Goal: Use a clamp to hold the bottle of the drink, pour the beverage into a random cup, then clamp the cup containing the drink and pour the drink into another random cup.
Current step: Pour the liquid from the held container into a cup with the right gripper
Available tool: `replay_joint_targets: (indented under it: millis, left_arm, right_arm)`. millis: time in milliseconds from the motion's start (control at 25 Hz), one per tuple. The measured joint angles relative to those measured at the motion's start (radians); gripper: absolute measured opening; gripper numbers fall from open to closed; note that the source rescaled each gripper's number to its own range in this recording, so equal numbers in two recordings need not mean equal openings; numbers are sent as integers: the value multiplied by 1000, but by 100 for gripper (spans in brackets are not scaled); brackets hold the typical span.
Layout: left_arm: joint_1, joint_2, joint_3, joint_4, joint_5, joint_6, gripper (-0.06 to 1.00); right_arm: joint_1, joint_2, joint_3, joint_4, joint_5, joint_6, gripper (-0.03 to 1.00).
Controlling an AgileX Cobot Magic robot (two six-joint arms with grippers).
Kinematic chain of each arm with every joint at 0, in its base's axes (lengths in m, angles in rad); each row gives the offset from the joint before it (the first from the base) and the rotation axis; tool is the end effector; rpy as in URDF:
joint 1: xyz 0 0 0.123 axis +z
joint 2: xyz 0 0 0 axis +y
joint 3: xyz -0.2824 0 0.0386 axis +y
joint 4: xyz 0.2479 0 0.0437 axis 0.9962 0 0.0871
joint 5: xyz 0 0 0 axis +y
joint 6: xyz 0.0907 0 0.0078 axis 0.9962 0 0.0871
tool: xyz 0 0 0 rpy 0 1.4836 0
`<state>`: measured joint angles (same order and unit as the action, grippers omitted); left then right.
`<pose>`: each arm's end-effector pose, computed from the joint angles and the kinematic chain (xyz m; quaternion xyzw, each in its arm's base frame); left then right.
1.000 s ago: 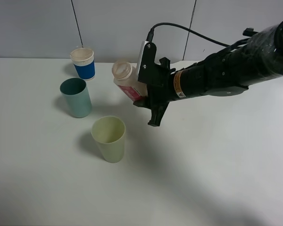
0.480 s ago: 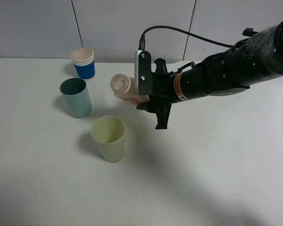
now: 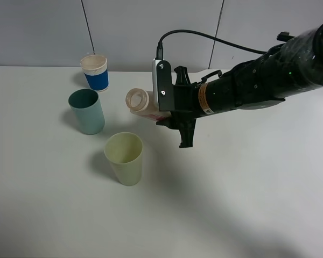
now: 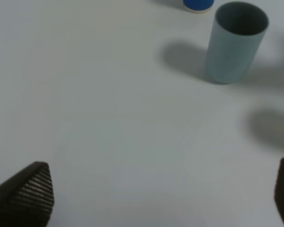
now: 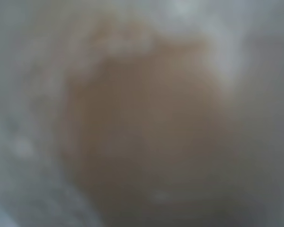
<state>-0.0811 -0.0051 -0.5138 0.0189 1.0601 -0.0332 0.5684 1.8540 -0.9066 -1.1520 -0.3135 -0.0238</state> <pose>-0.0071 0.0021 0.2810 0.0199 0.8478 -0.0208 0.5295 0.2908 0.2160 0.1494 -0.7241 0.5435 0.0070 0.4247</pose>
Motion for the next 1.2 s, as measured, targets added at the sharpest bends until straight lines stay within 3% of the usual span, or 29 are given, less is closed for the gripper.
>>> replay_joint_targets:
  millis: [360, 1200]
  left_arm:
    - [0, 0, 0, 0, 0, 0, 95]
    - [0, 0, 0, 0, 0, 0, 95]
  right_arm:
    - [11, 0, -5, -4, 4, -37, 3]
    - [102, 0, -69, -79, 114, -42, 3]
